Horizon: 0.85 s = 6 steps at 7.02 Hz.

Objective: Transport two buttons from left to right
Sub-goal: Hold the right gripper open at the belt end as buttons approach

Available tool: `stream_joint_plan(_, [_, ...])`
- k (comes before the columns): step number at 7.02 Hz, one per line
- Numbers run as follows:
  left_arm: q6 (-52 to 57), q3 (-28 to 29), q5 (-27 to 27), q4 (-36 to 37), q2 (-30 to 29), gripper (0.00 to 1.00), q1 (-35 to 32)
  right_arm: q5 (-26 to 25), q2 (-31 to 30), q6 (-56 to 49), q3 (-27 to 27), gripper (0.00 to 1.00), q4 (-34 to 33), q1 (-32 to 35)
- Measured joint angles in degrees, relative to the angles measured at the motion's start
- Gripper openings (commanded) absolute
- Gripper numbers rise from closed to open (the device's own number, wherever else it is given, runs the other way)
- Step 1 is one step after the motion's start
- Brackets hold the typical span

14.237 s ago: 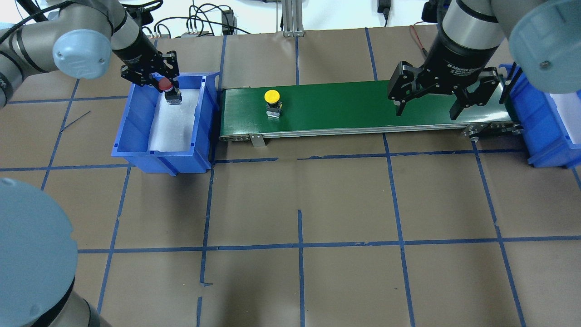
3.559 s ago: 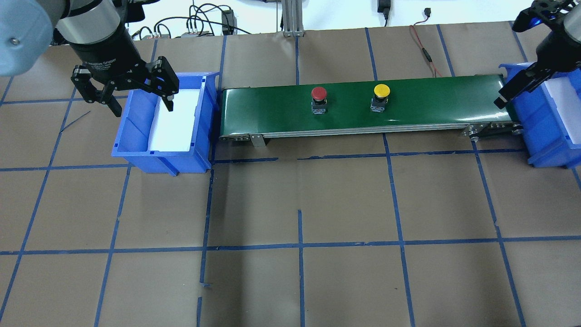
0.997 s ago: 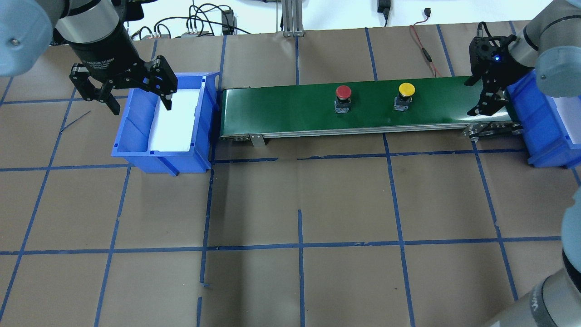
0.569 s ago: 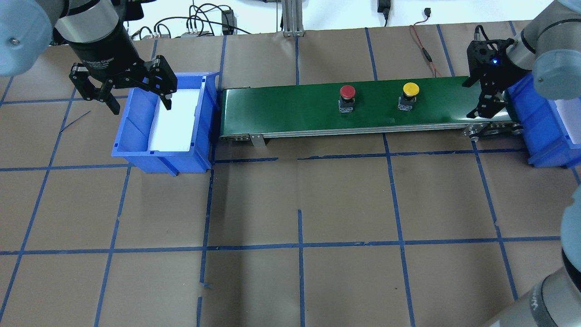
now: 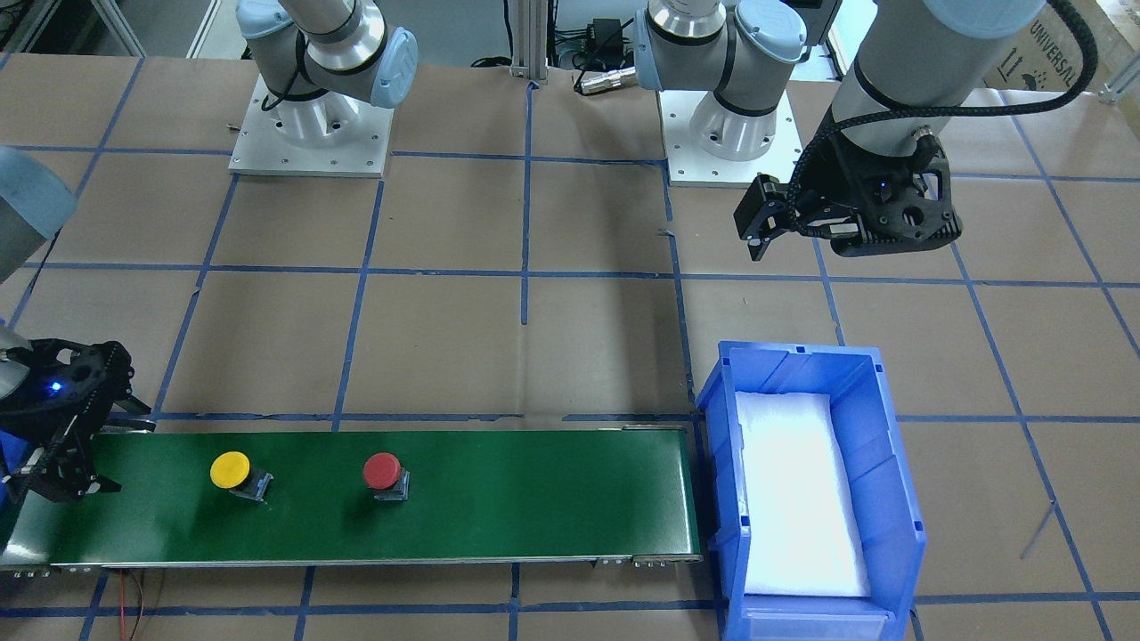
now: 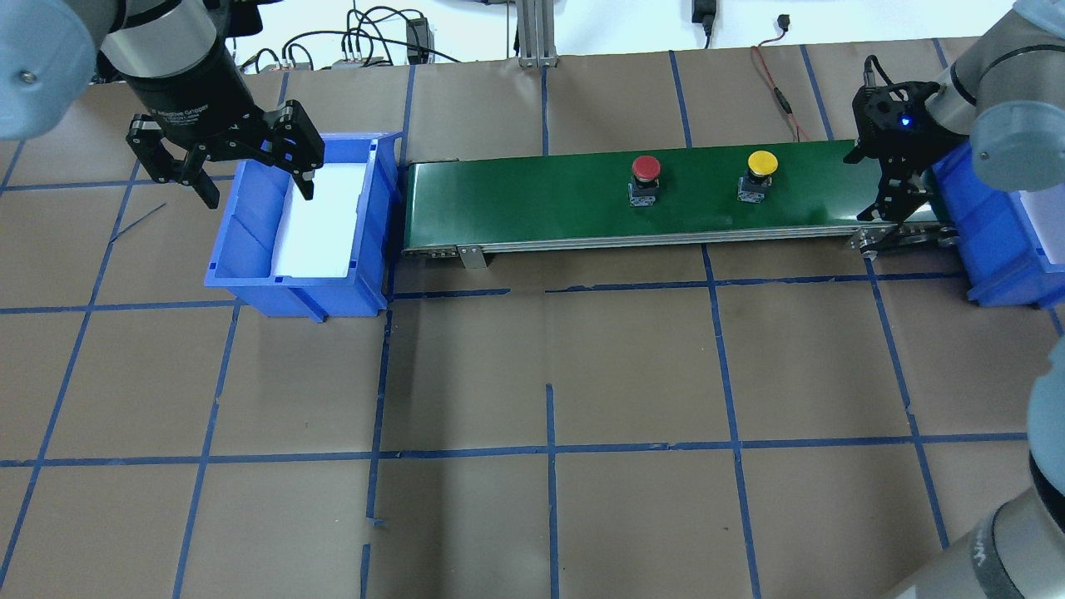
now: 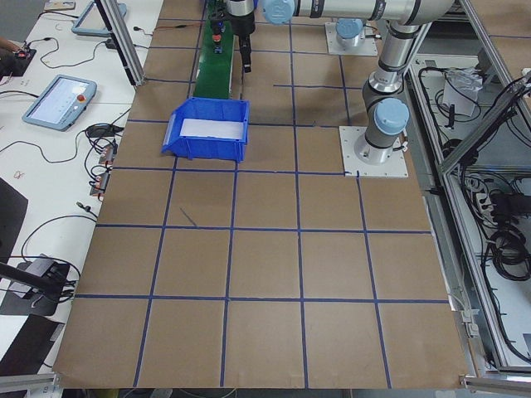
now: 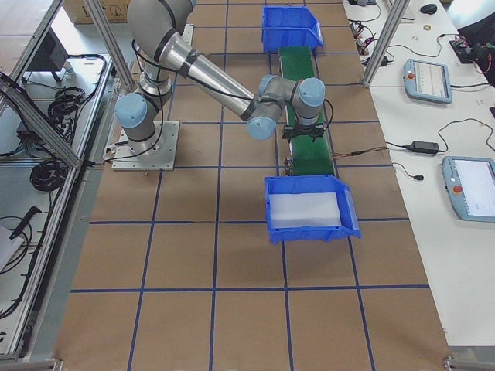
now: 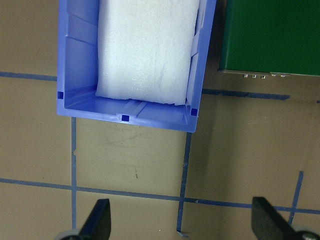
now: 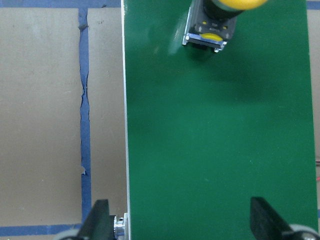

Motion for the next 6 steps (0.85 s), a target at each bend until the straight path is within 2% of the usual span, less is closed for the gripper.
stream_joint_plan(2, [-0.14,-0.01,-0.05,0.01,0.00,1.00,0.00,-2.27,-0.22,2.22,-0.03,1.00,-1.46,0.14])
stream_joint_plan(4, [-0.46,-0.01,-0.15,0.03,0.00,1.00,-0.05,-8.48,-0.19,4.72,-0.26,1.00,-2.20,1.90])
stream_joint_plan(6, [-0.57,-0.01,-0.26,0.03,0.00,1.00,-0.10,-11.28,0.04,4.93,-0.26,1.00,-2.63,3.08])
